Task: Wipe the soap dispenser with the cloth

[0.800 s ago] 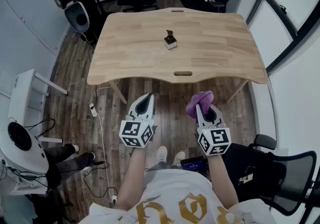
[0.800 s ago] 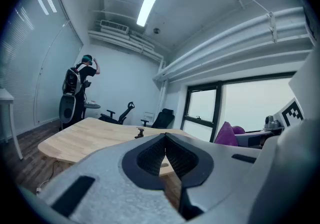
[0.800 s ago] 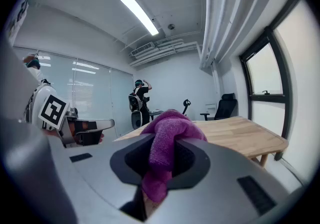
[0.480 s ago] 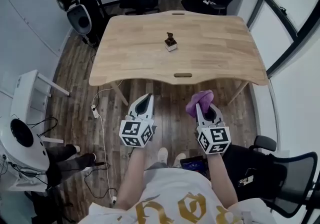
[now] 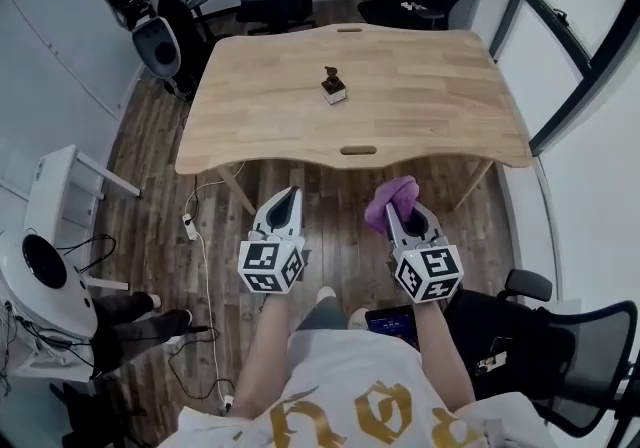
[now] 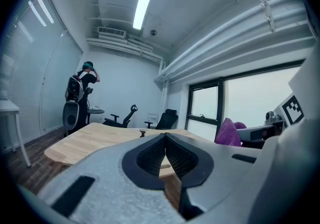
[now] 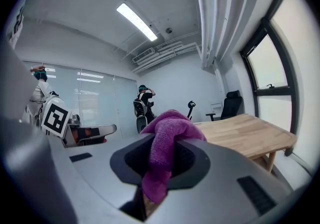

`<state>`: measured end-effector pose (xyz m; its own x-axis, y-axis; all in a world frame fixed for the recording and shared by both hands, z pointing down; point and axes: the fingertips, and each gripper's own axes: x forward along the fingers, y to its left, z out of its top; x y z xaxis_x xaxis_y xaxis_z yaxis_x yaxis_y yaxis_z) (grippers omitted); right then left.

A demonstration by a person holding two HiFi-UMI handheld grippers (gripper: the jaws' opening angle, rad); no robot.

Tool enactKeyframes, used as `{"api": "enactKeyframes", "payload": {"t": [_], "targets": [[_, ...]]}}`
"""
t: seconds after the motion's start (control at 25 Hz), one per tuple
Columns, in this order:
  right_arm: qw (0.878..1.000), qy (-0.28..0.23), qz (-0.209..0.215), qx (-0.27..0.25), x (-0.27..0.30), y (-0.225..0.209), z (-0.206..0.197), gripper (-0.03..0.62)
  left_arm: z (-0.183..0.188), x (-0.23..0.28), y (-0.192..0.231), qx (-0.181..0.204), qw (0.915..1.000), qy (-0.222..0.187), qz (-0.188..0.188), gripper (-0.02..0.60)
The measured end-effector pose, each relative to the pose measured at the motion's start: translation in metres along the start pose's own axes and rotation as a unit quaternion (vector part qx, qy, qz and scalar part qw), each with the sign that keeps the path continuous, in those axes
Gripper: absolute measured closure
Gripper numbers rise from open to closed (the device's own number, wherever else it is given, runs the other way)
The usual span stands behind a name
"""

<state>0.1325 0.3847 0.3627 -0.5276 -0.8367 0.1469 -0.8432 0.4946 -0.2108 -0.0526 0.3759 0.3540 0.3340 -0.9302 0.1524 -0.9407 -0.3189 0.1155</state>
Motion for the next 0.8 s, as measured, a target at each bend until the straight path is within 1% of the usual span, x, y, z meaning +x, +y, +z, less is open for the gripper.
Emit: {"api": "enactKeyframes", "payload": {"t": [0.12, 0.2, 0.24, 0.32, 0.36, 0.4, 0.44, 0.52, 0.6, 0.68, 0.8], "targets": [[1.000, 0.006, -0.006, -0.001, 0.005, -0.011, 0.000, 0.534, 0.002, 0.010, -0.001, -0.002, 1.0000, -0.004, -0.003, 0.574], [1.000, 0.010, -0.006, -0.004, 0.012, -0.019, -0.002, 0.534, 0.004, 0.019, 0.000, 0.006, 0.9999, -0.011, 0.002, 0.573], [1.000, 0.011, -0.006, -0.005, 0.017, -0.023, -0.002, 0.534, 0.006, 0.024, 0.003, 0.018, 0.9996, -0.015, 0.011, 0.573], [1.000, 0.012, -0.002, -0.002, 0.028, -0.030, -0.001, 0.534, 0.011, 0.036, 0.008, 0.060, 0.9972, -0.025, 0.036, 0.572], [1.000, 0.012, 0.000, -0.001, 0.035, -0.033, 0.000, 0.534, 0.013, 0.042, 0.010, 0.076, 0.9958, -0.028, 0.042, 0.572], [1.000, 0.010, 0.002, -0.001, 0.042, -0.036, 0.001, 0.534, 0.014, 0.049, 0.012, 0.080, 0.9956, -0.029, 0.039, 0.572], [1.000, 0.009, 0.003, -0.002, 0.050, -0.039, 0.002, 0.534, 0.014, 0.057, 0.014, 0.073, 0.9964, -0.031, 0.030, 0.572], [1.000, 0.006, 0.006, 0.002, 0.068, -0.048, 0.004, 0.534, 0.015, 0.076, 0.020, 0.042, 0.9984, -0.038, 0.005, 0.574], [1.000, 0.007, 0.005, 0.007, 0.092, -0.060, 0.004, 0.534, 0.016, 0.098, 0.030, 0.018, 0.9987, -0.047, -0.009, 0.574], [1.000, 0.014, 0.003, 0.010, 0.119, -0.072, 0.001, 0.534, 0.016, 0.121, 0.043, 0.014, 0.9986, -0.051, -0.010, 0.573], [1.000, 0.028, -0.004, 0.006, 0.165, -0.091, 0.001, 0.534, 0.012, 0.168, 0.072, 0.021, 0.9991, -0.036, 0.002, 0.574]]}}
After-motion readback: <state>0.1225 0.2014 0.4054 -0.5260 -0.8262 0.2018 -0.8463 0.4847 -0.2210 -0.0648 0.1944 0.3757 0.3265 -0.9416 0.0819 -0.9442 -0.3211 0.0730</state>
